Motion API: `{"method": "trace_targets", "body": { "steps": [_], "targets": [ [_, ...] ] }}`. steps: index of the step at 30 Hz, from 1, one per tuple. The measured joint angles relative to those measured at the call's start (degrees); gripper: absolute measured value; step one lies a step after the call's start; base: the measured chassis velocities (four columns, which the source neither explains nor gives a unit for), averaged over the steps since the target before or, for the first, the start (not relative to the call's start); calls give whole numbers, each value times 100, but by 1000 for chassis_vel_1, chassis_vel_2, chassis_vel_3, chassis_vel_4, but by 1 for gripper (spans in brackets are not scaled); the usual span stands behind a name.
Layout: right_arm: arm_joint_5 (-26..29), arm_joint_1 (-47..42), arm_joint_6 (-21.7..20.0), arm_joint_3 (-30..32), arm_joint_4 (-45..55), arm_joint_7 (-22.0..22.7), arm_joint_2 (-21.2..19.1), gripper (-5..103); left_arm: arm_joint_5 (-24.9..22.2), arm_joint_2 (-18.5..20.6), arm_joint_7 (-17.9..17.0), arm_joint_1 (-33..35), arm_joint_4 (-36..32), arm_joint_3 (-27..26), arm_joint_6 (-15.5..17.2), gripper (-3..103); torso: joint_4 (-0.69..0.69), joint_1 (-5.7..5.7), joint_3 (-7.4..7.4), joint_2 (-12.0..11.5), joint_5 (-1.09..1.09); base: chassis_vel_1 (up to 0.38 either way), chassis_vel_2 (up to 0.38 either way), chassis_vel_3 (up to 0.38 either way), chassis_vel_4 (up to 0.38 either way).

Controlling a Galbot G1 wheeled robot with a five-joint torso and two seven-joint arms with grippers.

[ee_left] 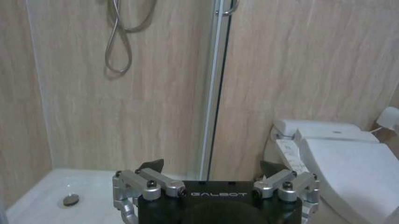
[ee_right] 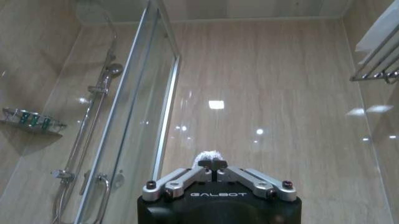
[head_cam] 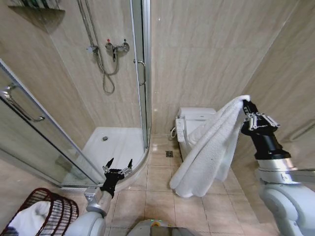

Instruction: Discard the used towel into the hamper.

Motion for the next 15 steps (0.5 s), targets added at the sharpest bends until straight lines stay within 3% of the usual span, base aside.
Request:
{"method": "trace_targets", "body": {
  "steps": [15],
  "targets": [
    [44, 48, 35, 9, 0, 3, -12, 0, 0, 0, 0, 0, 0, 0, 0, 100, 0, 191, 233, 424, 0, 0, 0, 0, 0]
  ]
}}
